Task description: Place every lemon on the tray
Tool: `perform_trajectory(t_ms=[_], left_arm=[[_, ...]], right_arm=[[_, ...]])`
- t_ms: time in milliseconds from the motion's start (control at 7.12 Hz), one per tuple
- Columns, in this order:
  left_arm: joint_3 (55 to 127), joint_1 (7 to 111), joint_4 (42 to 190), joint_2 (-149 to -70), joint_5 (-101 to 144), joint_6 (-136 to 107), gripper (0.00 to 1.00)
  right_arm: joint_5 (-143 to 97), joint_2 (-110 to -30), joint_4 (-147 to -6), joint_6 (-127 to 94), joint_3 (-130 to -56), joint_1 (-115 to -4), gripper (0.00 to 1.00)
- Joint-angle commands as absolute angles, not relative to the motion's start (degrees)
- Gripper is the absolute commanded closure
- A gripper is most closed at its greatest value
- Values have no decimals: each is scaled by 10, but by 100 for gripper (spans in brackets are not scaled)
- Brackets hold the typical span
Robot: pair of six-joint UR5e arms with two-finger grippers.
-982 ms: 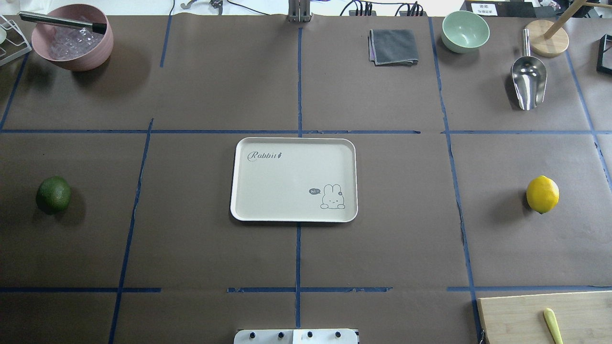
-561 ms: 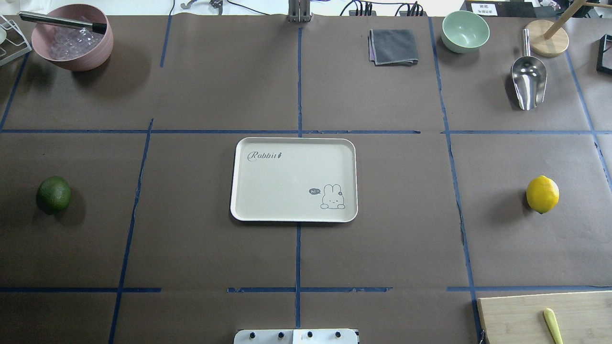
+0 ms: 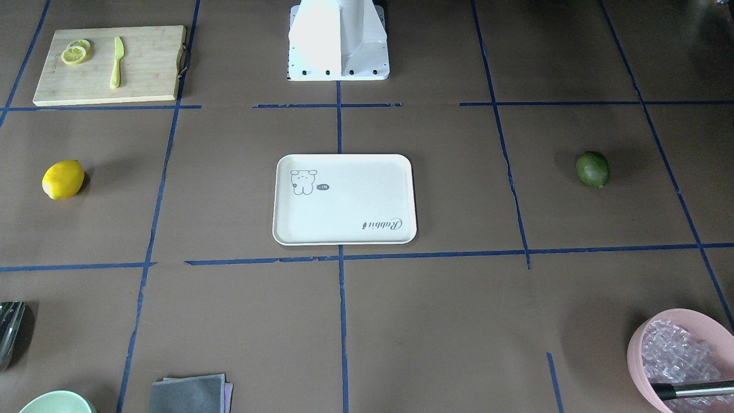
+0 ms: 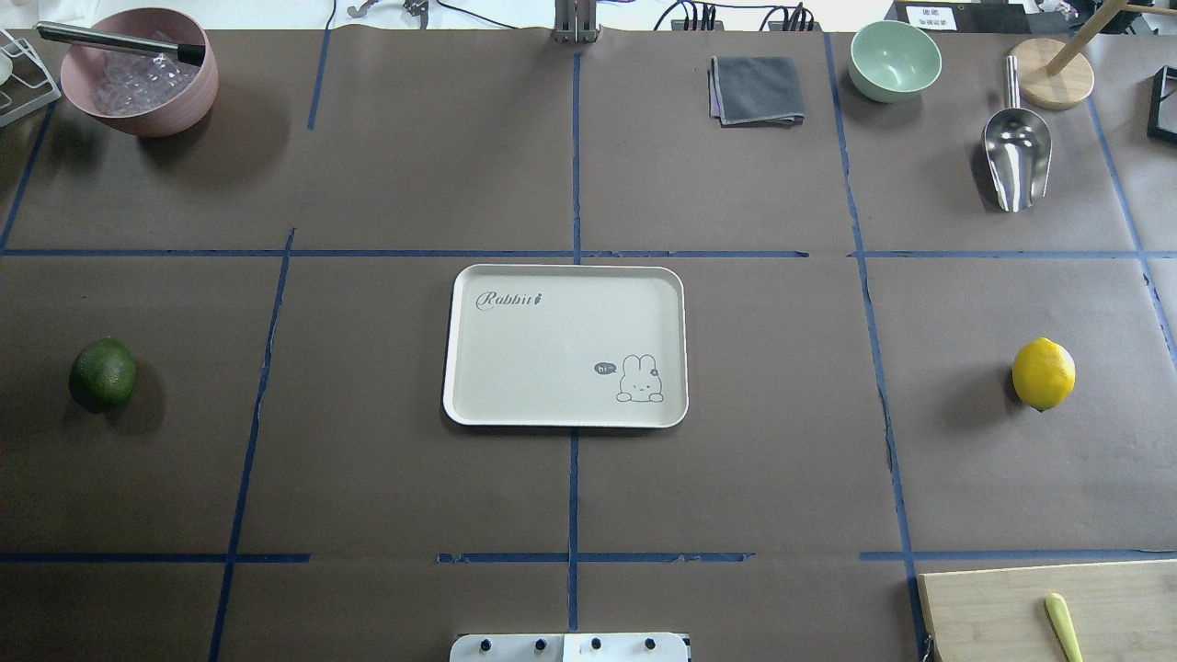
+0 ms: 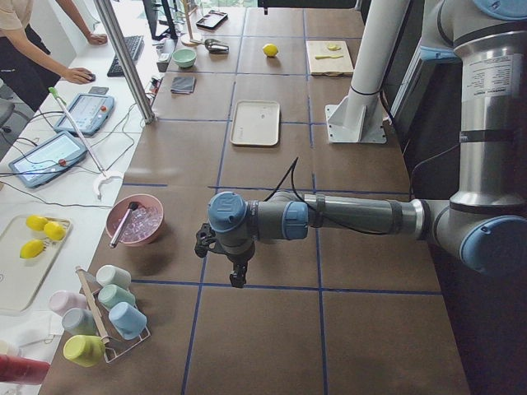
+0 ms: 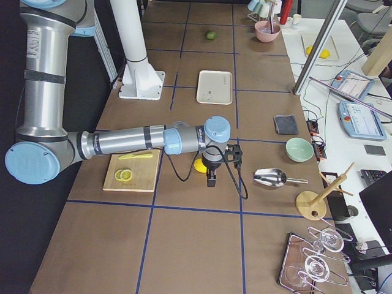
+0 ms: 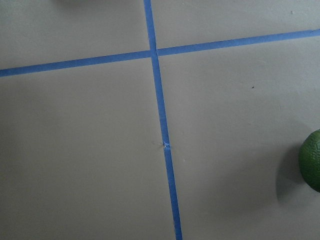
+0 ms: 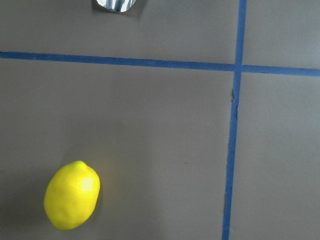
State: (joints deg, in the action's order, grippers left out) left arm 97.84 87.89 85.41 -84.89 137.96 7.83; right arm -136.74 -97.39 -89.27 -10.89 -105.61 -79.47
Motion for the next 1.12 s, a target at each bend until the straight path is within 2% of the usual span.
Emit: perform_trajectory(t_ms=[0, 140, 281, 421, 982], left_arm=[[980, 879, 855, -848, 1383, 79, 0], [980, 879, 855, -848, 1383, 80, 0], [981, 879, 855, -848, 1383, 81, 0], [981, 879, 856, -848, 1383, 81, 0], [982, 880, 856, -848, 1383, 83, 0]], right_arm=[[-1374, -976, -821, -244, -1056, -733, 2], [-1342, -992, -720, -352, -1054, -678, 2], [-1283, -991, -661, -481, -1053, -603, 2], [-1242, -994, -632, -522, -1052, -559, 2], [-1234, -984, -628, -525, -1020, -521, 2]])
